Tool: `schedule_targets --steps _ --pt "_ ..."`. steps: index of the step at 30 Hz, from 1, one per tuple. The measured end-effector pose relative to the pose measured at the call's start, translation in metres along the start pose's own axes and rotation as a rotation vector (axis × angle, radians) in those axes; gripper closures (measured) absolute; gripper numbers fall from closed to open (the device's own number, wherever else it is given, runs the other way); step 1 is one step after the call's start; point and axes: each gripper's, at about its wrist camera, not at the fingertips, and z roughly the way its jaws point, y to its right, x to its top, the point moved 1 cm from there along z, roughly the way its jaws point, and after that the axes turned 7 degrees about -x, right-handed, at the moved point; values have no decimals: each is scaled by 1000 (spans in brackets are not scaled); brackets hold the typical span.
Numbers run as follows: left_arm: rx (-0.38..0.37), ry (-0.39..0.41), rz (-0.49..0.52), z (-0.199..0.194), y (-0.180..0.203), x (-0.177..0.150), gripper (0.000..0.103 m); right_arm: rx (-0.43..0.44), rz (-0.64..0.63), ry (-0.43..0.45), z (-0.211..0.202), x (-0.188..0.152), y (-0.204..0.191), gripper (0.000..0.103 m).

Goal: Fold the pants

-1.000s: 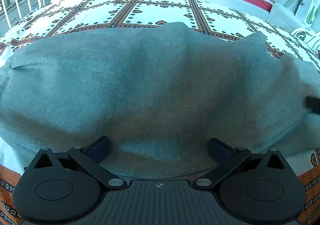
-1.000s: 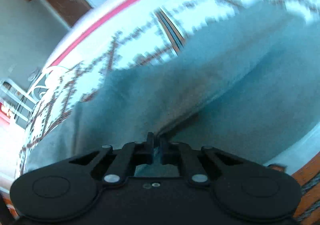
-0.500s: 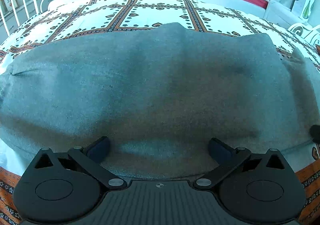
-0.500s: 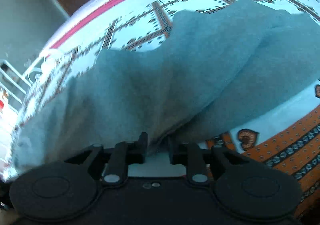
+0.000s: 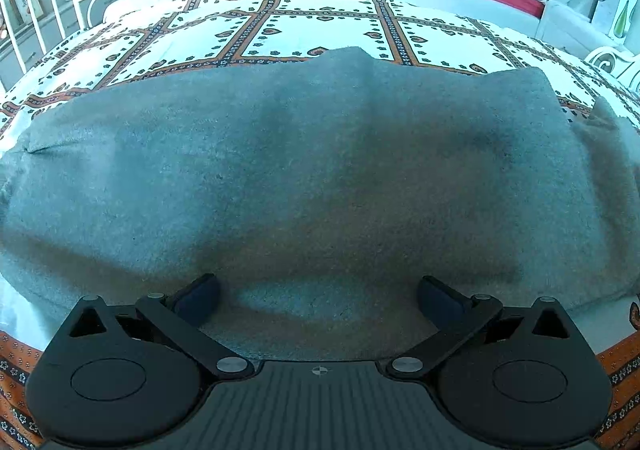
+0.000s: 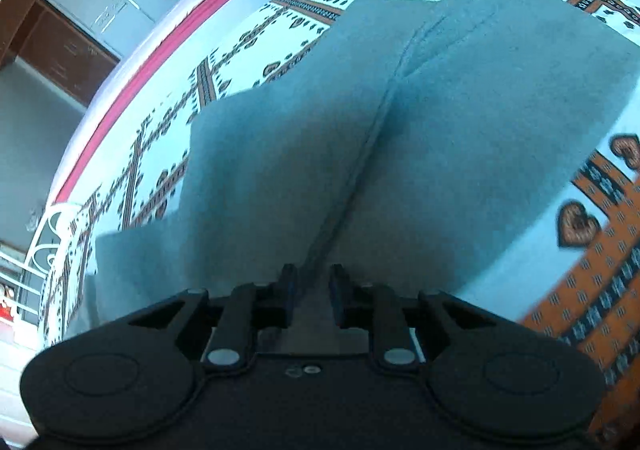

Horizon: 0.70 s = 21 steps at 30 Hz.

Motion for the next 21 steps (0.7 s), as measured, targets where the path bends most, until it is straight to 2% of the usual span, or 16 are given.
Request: schedule_targets --steps 3,5,6,8,13,15,17,19,21 --pt "-4 3 3 -1 -1 0 0 0 9 11 6 8 -2 93" --pt "-6 5 4 -1 -2 0 0 -9 16 21 5 10 -2 103" --pt "-5 5 5 -1 -1 0 0 -18 12 41 3 11 -4 103" --pt "-6 7 7 -1 -1 0 0 -18 -29 108 -8 8 -8 103" --pt "-5 8 9 -1 -1 0 0 -10 -223 310 -58 4 -40 103" --pt "-8 8 10 -1 -1 0 0 -44 -261 375 -78 -7 -42 103" --pt "-8 9 11 -1 -1 0 0 -84 -256 355 -81 -20 -29 103" --pt "-3 9 10 -1 0 -1 0 -99 -238 243 -60 -29 -12 103" --pt "0 8 11 -2 1 -1 0 -19 -87 119 -42 -25 11 99"
